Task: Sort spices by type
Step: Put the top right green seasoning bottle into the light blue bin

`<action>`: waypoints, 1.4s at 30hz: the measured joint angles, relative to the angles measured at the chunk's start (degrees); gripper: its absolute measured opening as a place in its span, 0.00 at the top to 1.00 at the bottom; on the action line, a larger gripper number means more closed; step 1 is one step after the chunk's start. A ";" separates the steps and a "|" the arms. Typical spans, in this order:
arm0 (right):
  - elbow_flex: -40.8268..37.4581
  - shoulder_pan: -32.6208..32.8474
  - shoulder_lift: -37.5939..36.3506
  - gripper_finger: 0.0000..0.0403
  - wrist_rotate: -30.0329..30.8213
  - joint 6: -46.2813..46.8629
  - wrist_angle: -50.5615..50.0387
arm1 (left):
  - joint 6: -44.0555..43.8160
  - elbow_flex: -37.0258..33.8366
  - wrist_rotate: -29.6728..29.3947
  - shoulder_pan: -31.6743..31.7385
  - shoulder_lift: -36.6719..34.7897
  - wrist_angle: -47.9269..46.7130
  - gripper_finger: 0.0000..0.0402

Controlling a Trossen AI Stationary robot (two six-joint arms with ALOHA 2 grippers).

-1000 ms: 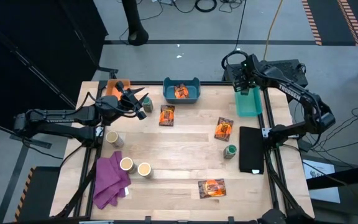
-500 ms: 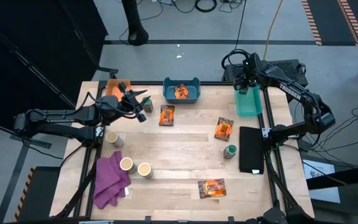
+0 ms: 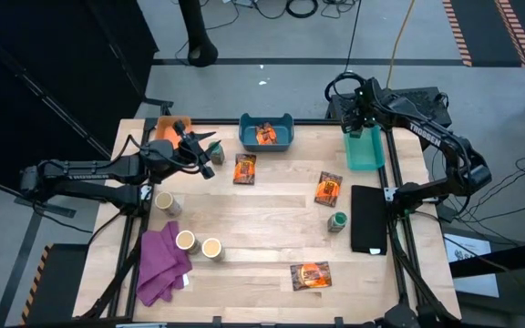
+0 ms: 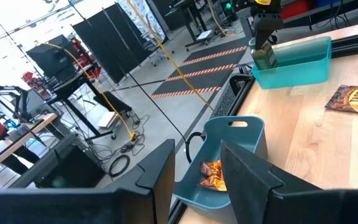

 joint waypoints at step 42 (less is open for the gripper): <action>-9.33 0.94 -0.09 0.48 2.10 -0.82 9.30 | 0.02 0.00 0.02 -0.02 0.02 0.13 0.67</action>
